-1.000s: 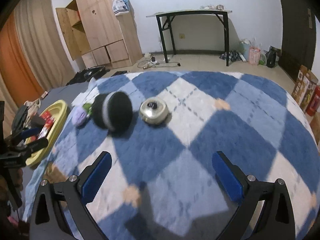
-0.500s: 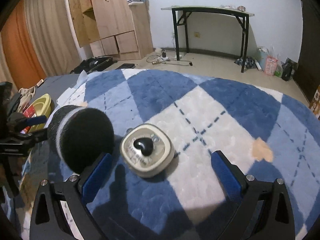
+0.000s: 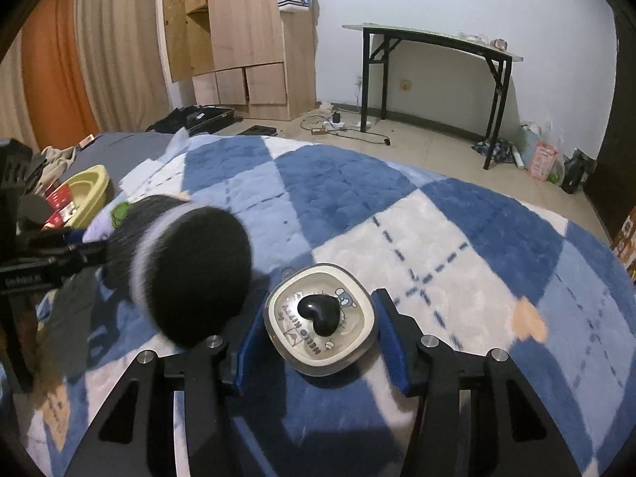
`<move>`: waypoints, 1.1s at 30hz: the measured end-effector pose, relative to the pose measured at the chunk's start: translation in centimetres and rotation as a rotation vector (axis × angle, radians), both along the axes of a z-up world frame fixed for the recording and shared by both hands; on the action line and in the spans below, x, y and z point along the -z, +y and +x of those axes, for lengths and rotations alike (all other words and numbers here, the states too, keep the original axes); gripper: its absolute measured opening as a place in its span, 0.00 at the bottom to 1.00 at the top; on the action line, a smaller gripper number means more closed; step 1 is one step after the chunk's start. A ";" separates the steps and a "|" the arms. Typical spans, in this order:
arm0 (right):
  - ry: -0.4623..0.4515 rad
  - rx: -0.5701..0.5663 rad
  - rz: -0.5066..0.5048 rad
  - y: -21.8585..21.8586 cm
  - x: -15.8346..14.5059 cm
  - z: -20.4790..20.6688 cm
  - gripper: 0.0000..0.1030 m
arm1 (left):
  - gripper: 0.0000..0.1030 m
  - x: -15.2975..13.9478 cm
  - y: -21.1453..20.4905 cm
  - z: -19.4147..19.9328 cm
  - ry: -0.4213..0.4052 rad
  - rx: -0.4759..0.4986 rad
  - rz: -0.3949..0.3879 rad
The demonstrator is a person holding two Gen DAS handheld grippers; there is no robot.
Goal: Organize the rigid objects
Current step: 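Grasp the purple plush ball with the left tool while the right grasps the round beige device, then carry the plush ball and beige device into the yellow tray and open both tools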
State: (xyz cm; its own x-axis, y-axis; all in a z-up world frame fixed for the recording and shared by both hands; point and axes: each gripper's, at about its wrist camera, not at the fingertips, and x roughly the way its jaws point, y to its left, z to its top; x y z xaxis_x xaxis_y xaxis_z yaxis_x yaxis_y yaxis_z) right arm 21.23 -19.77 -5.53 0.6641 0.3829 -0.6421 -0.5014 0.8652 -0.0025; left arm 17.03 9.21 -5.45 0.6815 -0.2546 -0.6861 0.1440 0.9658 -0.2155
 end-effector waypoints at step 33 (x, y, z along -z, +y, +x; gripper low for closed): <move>-0.014 -0.067 0.177 6.3 -16.4 -16.0 0.49 | 0.51 -8.6 20.8 -17.8 -0.027 -0.430 0.047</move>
State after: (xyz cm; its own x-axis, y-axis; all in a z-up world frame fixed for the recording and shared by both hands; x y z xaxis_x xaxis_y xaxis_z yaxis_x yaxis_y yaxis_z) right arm 5.22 -13.49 10.83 0.6414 0.5327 -0.5521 -0.5589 0.8174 0.1395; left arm -0.80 29.99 3.19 0.7365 0.0878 -0.6707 -0.2691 0.9478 -0.1713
